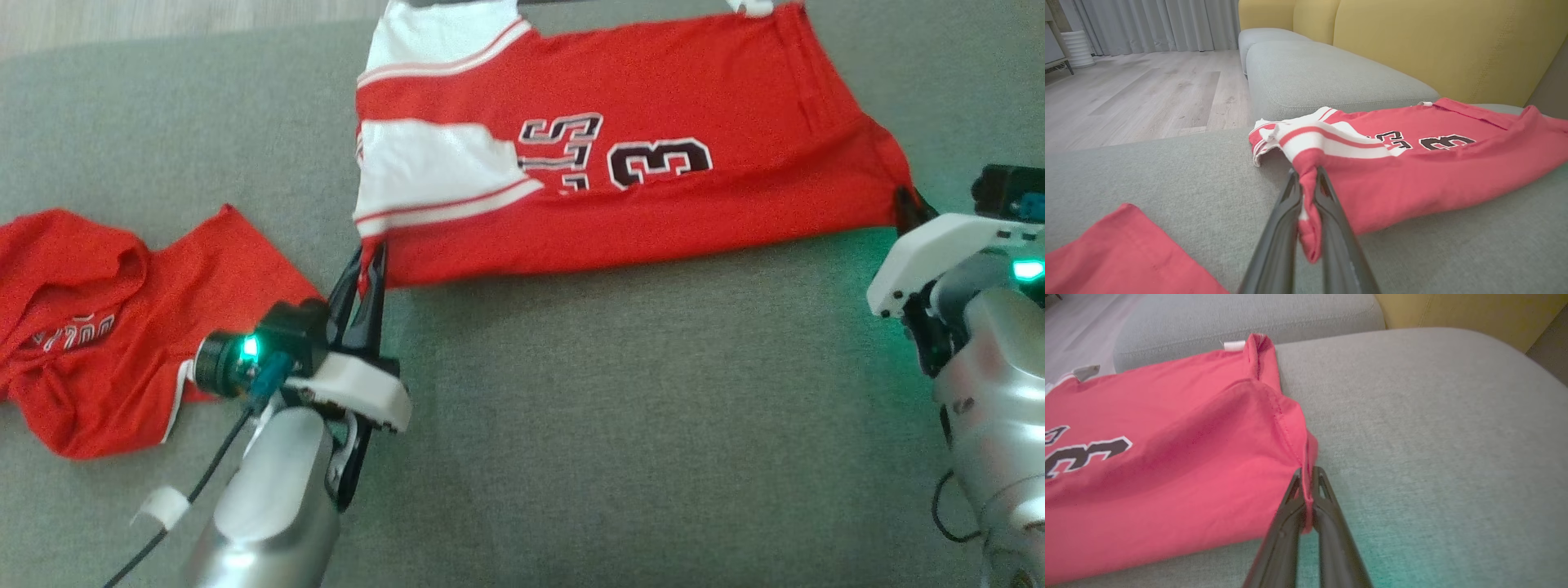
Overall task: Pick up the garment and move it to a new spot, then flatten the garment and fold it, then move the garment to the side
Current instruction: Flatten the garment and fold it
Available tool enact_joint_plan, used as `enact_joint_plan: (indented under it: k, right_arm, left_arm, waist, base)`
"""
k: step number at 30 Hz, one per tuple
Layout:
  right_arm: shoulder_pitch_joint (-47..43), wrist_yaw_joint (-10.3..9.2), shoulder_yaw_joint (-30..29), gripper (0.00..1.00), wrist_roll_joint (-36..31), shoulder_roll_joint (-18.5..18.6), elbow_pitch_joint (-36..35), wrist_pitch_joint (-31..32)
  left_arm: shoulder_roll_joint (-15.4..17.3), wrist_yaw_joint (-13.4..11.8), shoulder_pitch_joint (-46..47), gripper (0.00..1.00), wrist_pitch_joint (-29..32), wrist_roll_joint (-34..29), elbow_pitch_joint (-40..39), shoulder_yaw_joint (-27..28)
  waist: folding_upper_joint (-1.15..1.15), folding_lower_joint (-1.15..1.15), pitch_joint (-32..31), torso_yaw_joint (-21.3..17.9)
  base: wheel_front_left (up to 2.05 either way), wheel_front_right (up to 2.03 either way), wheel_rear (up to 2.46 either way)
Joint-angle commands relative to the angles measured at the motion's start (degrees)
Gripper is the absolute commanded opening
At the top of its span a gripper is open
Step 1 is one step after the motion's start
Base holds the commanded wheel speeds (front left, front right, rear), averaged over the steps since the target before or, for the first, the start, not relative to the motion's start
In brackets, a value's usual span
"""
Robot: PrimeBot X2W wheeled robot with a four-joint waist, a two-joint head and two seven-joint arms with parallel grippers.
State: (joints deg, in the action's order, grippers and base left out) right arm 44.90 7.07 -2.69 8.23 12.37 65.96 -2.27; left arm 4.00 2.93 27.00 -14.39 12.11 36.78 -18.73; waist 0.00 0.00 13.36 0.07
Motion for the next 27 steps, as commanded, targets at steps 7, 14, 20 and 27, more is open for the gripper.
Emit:
enact_joint_plan:
  k: [7, 14, 20, 27]
  right_arm:
    - [-5.19, 0.42, 3.66, 0.00, 4.31, 2.04, -1.26, -2.56]
    - [-10.53, 0.42, 5.73, 0.00, 7.97, 2.62, -3.39, -1.61]
    - [-17.60, 0.42, 6.25, 0.00, 11.71, 3.81, -7.51, 0.19]
    - [-24.81, 0.42, 4.37, 0.00, 14.13, 4.44, -14.61, 2.18]
  left_arm:
    - [2.20, -0.43, -3.92, 0.00, -0.54, 0.32, 0.39, 0.57]
    - [1.83, -0.22, -8.92, 0.00, 0.80, 0.78, -0.17, -1.13]
    - [1.54, -0.74, -14.65, 0.00, 2.93, 1.49, -2.99, -2.49]
    - [2.01, -2.11, -19.15, 0.00, 5.79, 1.90, -7.04, -3.42]
  waist:
    - [0.00, 0.00, -6.53, -2.43]
    - [0.00, 0.00, -10.97, -3.25]
    - [0.00, 0.00, -13.97, -4.03]
    - [0.00, 0.00, -13.99, -4.79]
  base:
    - [0.00, 0.00, 0.00]
    - [0.00, 0.00, 0.00]
    - [0.00, 0.00, 0.00]
    - [0.00, 0.00, 0.00]
